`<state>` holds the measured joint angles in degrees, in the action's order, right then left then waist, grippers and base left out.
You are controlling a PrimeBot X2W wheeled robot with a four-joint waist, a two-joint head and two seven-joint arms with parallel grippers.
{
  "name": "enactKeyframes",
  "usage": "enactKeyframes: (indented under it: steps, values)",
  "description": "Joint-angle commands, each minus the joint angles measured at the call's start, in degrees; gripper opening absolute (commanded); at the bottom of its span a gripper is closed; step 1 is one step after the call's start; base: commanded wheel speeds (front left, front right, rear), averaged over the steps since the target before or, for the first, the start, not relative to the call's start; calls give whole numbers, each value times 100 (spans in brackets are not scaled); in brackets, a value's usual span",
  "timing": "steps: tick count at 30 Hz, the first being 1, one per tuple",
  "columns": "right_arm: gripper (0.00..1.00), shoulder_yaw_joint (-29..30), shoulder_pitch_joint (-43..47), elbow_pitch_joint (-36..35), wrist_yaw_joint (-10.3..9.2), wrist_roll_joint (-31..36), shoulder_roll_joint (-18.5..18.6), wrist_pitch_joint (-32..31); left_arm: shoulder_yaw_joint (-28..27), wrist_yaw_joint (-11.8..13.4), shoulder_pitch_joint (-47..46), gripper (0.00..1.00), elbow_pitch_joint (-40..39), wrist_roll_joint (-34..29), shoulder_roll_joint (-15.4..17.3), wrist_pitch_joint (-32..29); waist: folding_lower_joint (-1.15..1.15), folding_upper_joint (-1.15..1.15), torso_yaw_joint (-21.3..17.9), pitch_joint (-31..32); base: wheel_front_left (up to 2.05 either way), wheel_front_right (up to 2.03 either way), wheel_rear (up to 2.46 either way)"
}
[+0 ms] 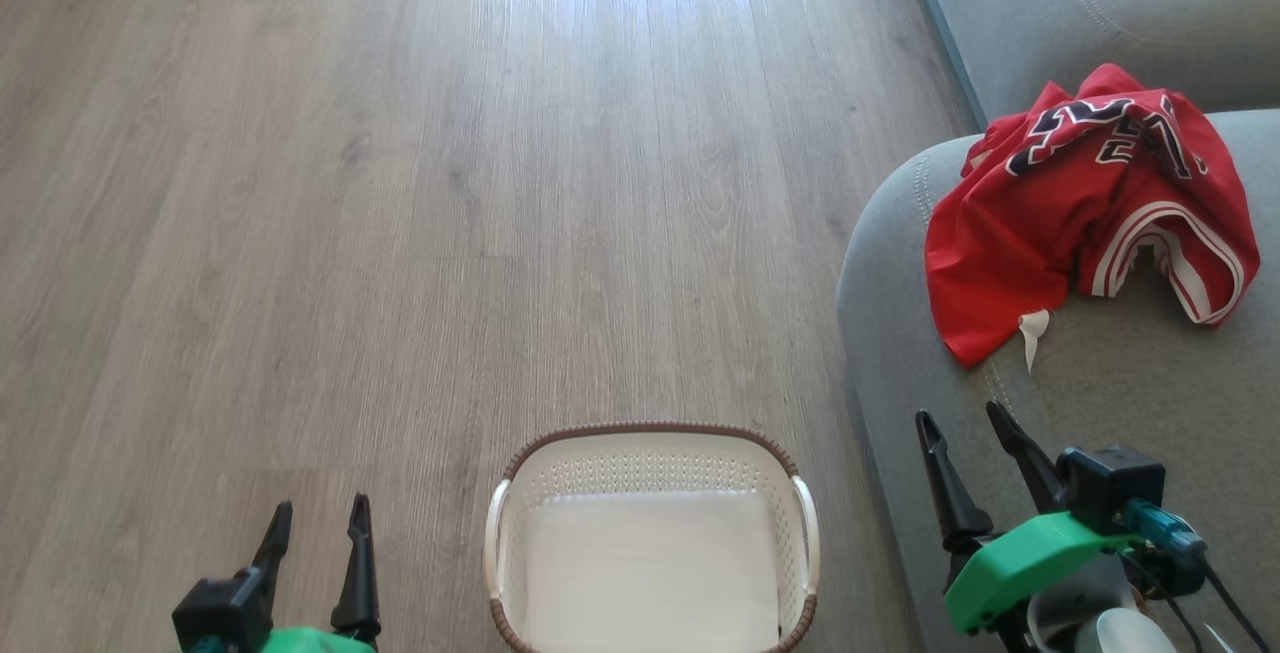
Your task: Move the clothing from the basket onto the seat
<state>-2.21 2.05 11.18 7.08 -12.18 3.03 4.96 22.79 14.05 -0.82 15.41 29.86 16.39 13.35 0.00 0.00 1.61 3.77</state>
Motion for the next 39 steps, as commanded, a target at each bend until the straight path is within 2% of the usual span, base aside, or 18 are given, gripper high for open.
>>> enactKeyframes:
  steps: [1, 21, 22, 27, 39]
  values:
    - [100, -117, -176, -171, 41, -15, -15, 20, -233, -21, -344, 100, -132, 55, 119, 38, 0, 0, 0, 7, 0, 0, 0]
    - [100, -135, -222, -132, 41, -14, -15, 97, -366, 78, -308, 100, -51, 92, 71, 119, 0, 0, 15, -2, 0, 0, 0]
    - [0, -4, -5, 48, 0, -1, 0, 10, -127, 59, -61, 0, 80, 95, -16, 36, 0, 0, 15, -3, 0, 0, 0]
    - [0, -16, 179, 524, -7, -10, 0, -2, -29, 56, 159, 0, 463, 103, -192, 24, 0, 0, 15, -4, 0, 0, 0]
    - [0, 66, 76, 514, -2, -712, -1, -106, -286, -95, 101, 0, 363, 643, -294, -153, 0, 0, -1, -35, 0, 0, 0]
